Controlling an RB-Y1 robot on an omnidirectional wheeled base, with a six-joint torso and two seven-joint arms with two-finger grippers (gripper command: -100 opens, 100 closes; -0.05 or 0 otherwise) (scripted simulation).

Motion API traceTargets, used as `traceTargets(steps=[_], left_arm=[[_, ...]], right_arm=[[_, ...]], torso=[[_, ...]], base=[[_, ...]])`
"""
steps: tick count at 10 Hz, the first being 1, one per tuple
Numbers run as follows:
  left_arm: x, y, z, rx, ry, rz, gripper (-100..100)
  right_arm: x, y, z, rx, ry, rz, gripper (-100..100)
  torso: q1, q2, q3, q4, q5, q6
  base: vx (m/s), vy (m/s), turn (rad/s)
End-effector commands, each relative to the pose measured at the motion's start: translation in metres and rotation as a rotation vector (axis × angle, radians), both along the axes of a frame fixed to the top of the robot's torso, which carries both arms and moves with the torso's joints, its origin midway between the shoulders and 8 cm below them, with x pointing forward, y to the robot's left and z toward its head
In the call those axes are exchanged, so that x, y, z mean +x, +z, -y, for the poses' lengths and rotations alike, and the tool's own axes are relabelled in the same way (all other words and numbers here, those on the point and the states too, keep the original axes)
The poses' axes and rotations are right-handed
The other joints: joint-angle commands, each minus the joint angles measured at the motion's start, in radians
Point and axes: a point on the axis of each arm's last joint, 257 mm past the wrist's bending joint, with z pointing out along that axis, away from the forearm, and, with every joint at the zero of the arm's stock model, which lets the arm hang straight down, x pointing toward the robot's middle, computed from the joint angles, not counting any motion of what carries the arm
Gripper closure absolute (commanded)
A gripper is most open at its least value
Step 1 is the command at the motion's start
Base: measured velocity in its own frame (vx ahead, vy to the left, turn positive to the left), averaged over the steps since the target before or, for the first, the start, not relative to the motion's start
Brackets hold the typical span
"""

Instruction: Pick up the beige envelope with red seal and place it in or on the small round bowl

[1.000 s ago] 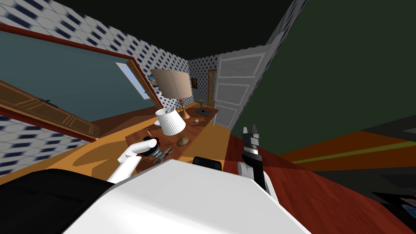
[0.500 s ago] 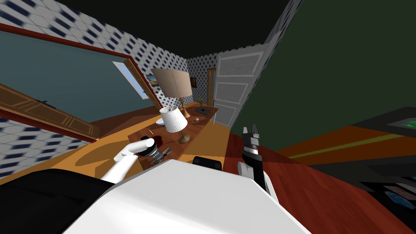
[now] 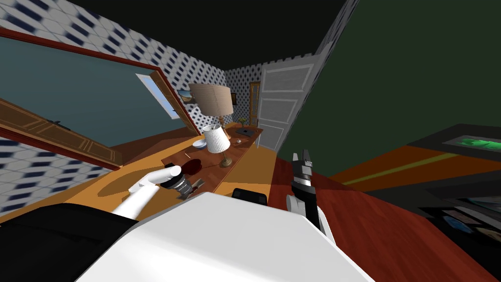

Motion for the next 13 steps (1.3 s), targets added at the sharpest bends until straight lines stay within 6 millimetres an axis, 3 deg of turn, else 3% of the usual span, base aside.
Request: traceTargets(steps=[1,7,13], left_arm=[[-0.004,0.005,-0.009,-0.01,-0.016,-0.01,100],[-0.019,0.031,-0.045,-0.036,-0.025,-0.042,100],[-0.029,0.056,-0.082,-0.033,0.043,-0.049,100]], right_arm=[[0.0,0.0,0.0,0.0,0.0,0.0,0],[0.0,0.0,0.0,0.0,0.0,0.0,0],[0.0,0.0,0.0,0.0,0.0,0.0,0]], torso=[[0.0,0.0,0.0,0.0,0.0,0.0],[0.001,-0.002,-0.001,0.0,0.0,0.001],[-0.001,-0.012,-0.006,-0.001,0.0,0.001]], base=[[-0.184,0.062,-0.034],[-0.147,0.05,-0.056],[-0.04,0.034,-0.093]])
